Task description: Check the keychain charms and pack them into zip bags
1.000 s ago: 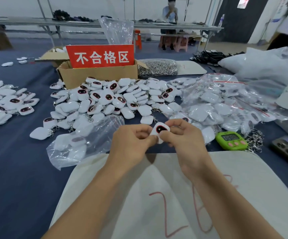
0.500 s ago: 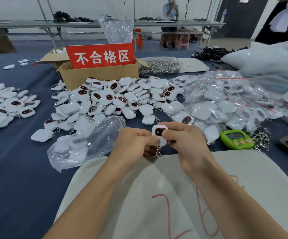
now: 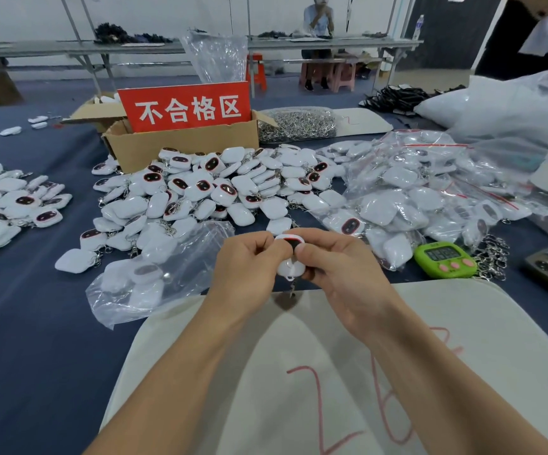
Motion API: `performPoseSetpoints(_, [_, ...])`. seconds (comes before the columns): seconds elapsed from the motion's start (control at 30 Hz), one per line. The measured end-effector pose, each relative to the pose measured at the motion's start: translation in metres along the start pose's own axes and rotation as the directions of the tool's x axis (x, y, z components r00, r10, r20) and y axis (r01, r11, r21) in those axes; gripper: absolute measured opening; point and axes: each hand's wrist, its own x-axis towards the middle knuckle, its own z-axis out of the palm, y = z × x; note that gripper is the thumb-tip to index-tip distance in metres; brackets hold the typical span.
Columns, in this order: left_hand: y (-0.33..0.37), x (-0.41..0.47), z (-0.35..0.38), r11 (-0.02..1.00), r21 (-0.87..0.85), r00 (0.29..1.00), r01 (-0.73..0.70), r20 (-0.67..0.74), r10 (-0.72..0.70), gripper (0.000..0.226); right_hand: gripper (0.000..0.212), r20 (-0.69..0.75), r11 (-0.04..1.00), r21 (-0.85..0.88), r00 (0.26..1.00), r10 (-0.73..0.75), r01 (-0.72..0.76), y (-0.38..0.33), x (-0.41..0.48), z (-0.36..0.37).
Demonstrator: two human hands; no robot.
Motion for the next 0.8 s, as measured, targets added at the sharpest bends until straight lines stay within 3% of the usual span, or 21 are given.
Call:
performPoseSetpoints(0.1, [-0.0066,-0.0011,0.0003,1.000,-0.017,0.999,-0.023,0.036,0.024,0.046,0.038,-0.037,1.000,-0.027,0.999,-0.017,0.016,-0.0017,-0.0006,-0.0009])
performPoseSetpoints(0.33, [-0.0071,-0.0014,-0.0013,0.997,-0.078,0.994,-0.021,0.103,0.029,0.032,0.036,-0.056,1.000,-0.016,0.998,-0.017,0.016,-0.0054,-0.0008,-0.0026])
performPoseSetpoints(0.53, [-0.0075,-0.0031,-0.0021,0.997,-0.023,0.992,-0.070,0.105,0.072,0.029,0.030,-0.206,0.993,-0.114,0.976,-0.066,0.043,-0.0047,0.0029,-0.0024])
performPoseSetpoints(0.8, [-0.0027,-0.0022,0.0011,1.000,-0.024,1.000,-0.003,0.024,0.004,0.038,0.034,-0.104,0.982,-0.176,0.990,-0.092,0.073,-0.0045,-0.0005,0.0010])
